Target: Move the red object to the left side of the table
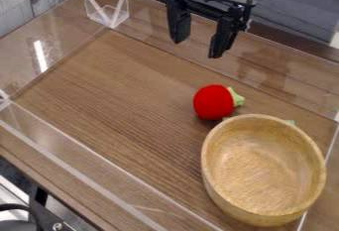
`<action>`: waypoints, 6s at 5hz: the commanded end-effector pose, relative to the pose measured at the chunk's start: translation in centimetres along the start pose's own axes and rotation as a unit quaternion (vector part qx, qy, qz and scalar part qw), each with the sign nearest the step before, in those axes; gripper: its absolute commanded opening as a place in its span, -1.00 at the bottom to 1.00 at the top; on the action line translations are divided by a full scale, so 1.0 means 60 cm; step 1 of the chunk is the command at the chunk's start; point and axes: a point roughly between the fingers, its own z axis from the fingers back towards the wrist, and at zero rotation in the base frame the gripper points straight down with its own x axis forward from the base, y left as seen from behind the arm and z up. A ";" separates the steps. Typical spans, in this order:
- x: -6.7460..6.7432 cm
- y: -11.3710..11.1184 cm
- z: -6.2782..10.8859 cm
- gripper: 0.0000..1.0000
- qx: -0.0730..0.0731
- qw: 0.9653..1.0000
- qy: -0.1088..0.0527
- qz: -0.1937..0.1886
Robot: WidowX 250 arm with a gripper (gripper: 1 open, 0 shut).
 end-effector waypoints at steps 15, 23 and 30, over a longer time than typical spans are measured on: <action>0.071 -0.021 -0.135 1.00 -0.048 0.990 -0.052 -0.120; 0.080 -0.050 -0.082 -1.00 -0.030 0.992 -0.105 -0.060; 0.002 0.323 -0.109 -1.00 0.016 0.977 -0.098 0.188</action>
